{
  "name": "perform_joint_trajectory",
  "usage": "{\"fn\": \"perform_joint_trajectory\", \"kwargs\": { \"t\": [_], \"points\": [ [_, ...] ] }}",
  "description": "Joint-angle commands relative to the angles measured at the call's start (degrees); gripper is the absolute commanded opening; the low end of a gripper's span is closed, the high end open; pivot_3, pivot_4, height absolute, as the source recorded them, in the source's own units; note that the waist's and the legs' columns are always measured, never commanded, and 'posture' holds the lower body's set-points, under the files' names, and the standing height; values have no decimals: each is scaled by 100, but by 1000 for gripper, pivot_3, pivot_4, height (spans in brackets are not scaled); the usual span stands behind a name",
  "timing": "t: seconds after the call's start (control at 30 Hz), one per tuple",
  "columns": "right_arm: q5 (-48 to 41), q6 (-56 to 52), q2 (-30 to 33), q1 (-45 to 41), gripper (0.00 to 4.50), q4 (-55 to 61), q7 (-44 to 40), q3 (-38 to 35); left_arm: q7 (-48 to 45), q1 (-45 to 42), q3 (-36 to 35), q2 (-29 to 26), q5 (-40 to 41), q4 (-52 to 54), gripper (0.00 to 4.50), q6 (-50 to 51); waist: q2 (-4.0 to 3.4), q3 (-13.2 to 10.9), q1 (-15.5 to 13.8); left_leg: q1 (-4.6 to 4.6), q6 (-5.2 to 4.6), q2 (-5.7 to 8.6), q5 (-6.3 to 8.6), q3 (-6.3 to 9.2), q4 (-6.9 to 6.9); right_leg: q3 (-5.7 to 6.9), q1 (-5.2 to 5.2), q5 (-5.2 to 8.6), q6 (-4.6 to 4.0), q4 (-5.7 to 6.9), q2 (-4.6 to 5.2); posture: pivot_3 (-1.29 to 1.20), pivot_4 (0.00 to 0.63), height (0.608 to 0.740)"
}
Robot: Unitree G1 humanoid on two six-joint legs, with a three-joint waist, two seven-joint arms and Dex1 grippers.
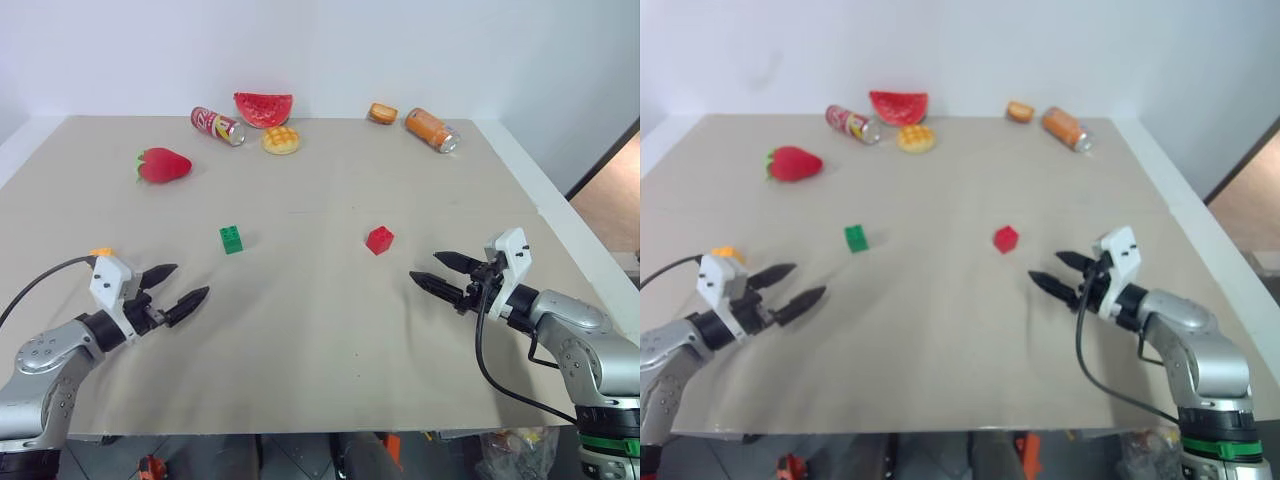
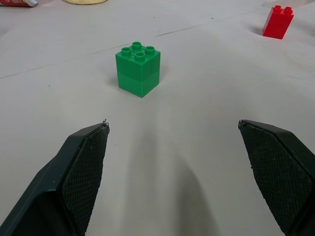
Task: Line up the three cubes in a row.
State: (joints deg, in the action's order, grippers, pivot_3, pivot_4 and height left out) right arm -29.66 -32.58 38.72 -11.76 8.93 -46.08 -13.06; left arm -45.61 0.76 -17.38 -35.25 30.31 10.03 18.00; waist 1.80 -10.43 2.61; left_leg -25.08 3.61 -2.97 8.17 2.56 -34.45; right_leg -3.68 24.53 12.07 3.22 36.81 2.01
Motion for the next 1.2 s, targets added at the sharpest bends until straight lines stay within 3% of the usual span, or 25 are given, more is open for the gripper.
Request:
{"fn": "perform_joint_trajectory", "kwargs": {
  "t": [0.03, 0.37, 0.63, 0.8, 1.2],
  "points": [
    [-110, 10, -5, 31, 3874, 241, 37, -108, -179, 95, -257, -218, 134, 65, 4351, 73, 0, 0, 0, 0, 0, 0, 0, 0, 0, 0, 0, 0, 0, 0, 0, 0, 150, 740],
    [334, 168, -259, -46, 3874, 230, 896, -65, -614, -200, 26, -439, 104, -150, 4351, 114, 0, 0, 1, -5, -6, -5, 7, -5, 2, -4, 16, 1, -7, 1, -6, 0, 150, 740],
    [885, 515, -653, -453, 3874, -249, 1161, 551, -1376, -1078, 1252, -353, -121, 148, 4351, -117, 0, 0, 0, -5, -7, -5, 7, -7, 5, -8, 12, 0, -5, 2, -10, 0, 150, 740],
    [1076, 860, -946, -846, 3874, -945, 1378, 548, -1608, -1569, 1833, -178, -343, 65, 4351, -277, 0, 0, 3, -2, -9, -8, 6, -6, 4, -28, 8, -4, 5, 4, -30, 0, 150, 740],
    [1437, 1450, -1467, -1328, 3874, -1803, 1322, 903, -1665, -1965, 2139, 219, -526, -289, 4351, -451, -1, 0, 10, 5, -13, -18, 3, -3, -4, -37, 6, -10, 7, 19, -48, 0, 150, 740]
  ]
}}
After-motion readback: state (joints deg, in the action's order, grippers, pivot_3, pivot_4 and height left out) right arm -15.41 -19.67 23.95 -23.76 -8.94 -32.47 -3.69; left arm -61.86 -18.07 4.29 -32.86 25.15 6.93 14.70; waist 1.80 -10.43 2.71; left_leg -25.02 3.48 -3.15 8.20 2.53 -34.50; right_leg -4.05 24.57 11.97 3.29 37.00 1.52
